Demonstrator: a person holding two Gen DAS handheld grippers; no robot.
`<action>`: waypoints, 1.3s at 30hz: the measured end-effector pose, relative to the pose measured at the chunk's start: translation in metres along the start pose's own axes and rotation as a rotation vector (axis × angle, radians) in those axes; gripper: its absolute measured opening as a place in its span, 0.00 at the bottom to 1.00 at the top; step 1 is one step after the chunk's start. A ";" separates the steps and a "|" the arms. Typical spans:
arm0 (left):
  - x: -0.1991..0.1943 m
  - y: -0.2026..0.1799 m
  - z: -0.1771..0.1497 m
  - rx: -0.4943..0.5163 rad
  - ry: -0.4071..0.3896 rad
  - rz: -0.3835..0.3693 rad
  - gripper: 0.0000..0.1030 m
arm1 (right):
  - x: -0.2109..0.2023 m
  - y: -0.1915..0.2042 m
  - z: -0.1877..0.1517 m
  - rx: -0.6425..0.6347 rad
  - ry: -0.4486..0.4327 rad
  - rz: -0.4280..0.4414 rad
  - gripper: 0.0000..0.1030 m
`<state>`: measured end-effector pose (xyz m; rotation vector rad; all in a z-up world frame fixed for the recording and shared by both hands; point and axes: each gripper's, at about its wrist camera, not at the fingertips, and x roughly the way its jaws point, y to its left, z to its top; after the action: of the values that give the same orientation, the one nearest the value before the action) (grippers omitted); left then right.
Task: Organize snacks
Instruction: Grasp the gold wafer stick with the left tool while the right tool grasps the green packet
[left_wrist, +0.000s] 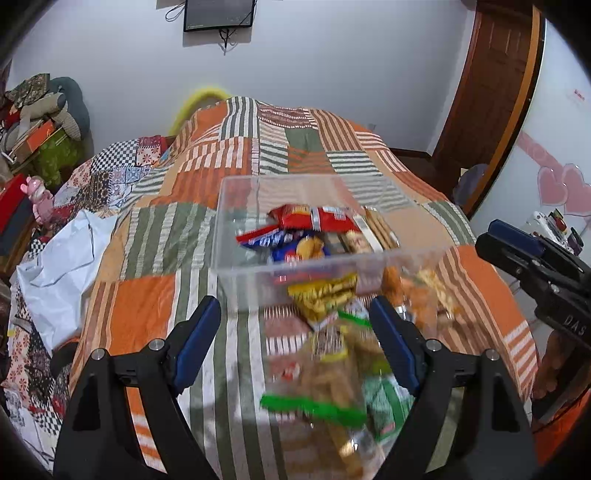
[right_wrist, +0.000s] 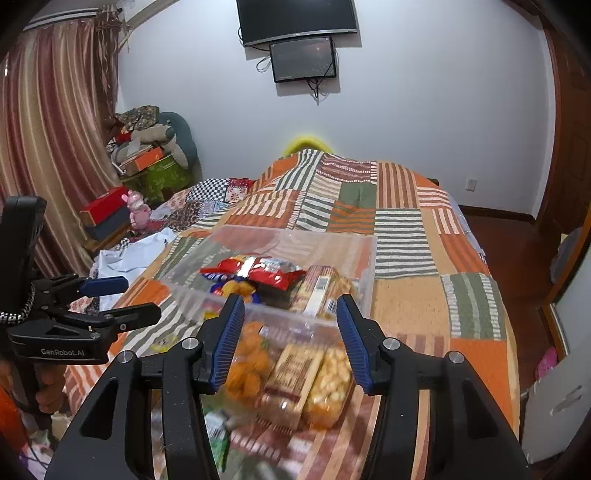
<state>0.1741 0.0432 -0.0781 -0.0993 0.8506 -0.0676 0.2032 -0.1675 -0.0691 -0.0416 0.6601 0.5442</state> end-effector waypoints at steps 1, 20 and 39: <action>-0.002 0.001 -0.004 -0.008 0.004 -0.004 0.81 | -0.003 0.002 -0.003 -0.001 0.000 0.001 0.48; 0.000 -0.007 -0.079 -0.044 0.066 -0.024 0.84 | -0.016 0.023 -0.064 0.008 0.057 -0.017 0.51; 0.023 0.007 -0.115 -0.086 0.075 -0.123 0.38 | 0.021 0.046 -0.091 0.022 0.213 0.071 0.51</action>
<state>0.1025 0.0415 -0.1712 -0.2306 0.9219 -0.1509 0.1424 -0.1363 -0.1479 -0.0560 0.8782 0.6062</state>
